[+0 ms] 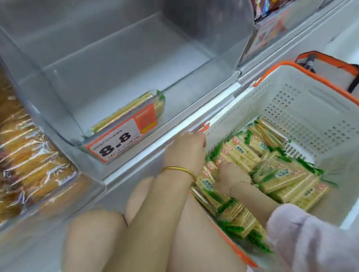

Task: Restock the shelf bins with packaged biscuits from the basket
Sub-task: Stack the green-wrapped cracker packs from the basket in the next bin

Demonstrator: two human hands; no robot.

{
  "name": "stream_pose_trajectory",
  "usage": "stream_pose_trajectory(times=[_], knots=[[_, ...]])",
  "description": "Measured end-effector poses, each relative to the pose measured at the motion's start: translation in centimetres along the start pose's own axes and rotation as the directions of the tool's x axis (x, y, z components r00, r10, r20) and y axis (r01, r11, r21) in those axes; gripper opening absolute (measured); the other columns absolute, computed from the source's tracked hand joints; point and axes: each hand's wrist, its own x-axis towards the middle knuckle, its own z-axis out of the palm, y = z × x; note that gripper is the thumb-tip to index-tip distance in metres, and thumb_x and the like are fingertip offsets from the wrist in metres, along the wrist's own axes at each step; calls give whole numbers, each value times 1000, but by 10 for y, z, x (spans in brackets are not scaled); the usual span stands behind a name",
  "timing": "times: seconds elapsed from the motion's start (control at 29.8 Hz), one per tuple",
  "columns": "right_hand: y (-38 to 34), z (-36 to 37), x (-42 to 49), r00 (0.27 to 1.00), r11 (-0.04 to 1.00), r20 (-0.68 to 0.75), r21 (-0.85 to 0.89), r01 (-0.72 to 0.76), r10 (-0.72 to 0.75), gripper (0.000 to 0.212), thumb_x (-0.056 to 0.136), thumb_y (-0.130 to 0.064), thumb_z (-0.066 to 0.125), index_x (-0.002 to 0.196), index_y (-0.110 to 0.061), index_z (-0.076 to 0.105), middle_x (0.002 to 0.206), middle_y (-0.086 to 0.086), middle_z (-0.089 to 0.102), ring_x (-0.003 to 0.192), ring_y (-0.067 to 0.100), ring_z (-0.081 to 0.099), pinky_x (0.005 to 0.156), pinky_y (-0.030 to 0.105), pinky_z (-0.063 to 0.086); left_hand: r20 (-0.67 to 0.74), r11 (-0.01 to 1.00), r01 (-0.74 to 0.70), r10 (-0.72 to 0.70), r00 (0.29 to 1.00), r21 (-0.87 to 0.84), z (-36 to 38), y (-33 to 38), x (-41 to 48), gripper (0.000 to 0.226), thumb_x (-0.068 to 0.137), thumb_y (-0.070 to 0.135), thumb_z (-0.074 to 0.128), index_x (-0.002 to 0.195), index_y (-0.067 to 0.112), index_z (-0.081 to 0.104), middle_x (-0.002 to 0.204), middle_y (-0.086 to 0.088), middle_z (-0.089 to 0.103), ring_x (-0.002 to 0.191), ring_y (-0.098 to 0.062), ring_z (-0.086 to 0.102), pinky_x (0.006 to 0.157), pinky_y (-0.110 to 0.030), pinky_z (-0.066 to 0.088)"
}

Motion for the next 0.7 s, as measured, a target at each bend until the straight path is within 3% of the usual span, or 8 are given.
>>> stream_pose_trajectory(times=[0.07, 0.13, 0.27, 0.4, 0.57, 0.7], knots=[[-3, 1, 6, 998, 997, -25, -39, -63, 62, 72, 81, -44, 66, 133, -7, 34, 133, 11, 43, 122, 28, 46, 94, 41, 47, 46, 1000, 17, -16, 999, -10, 2, -3, 0, 30, 90, 2, 42, 113, 13, 59, 118, -10, 54, 109, -29, 53, 90, -42, 46], [-4, 5, 13, 996, 994, -67, -84, -68, 62, 82, 76, -50, 69, 134, -7, 31, 132, 12, 43, 122, 28, 45, 94, 40, 47, 63, 999, 39, -38, 997, -3, 2, -8, 0, 30, 89, 3, 42, 111, 12, 60, 118, -10, 55, 109, -30, 54, 90, -42, 46], [-5, 12, 17, 995, 995, -98, 101, -15, 25, 64, 73, -43, 73, 116, -13, 37, 108, 5, 53, 99, 26, 58, 81, 43, 53, -11, 996, 58, -59, 998, -73, -2, 0, -2, 30, 89, 6, 42, 112, 15, 61, 119, -9, 57, 109, -28, 54, 90, -38, 46], [9, -17, -10, 978, 967, -172, 204, 154, -120, 50, 76, -31, 73, 107, -12, 38, 108, 7, 53, 91, 25, 56, 70, 34, 46, -105, 988, 18, -34, 994, -153, -3, 25, -9, 36, 88, 6, 47, 121, 17, 57, 126, -7, 52, 116, -27, 50, 93, -40, 43], [20, -106, -73, 840, 886, -331, 27, 463, -429, 47, 77, -30, 71, 113, -20, 43, 110, -3, 51, 88, 21, 55, 70, 37, 49, -183, 992, -80, 61, 981, -98, -35, 36, -30, 62, 83, 20, 65, 140, 20, 39, 139, -2, 39, 129, -22, 34, 107, -33, 30], [-2, -172, -122, 677, 780, -418, -148, 608, -606, 45, 75, -33, 72, 111, -28, 45, 102, -11, 49, 88, 17, 56, 72, 37, 48, -253, 996, -84, 74, 965, -30, -82, 45, -47, 65, 80, 27, 69, 138, 21, 39, 134, -2, 43, 125, -23, 42, 102, -39, 37]])
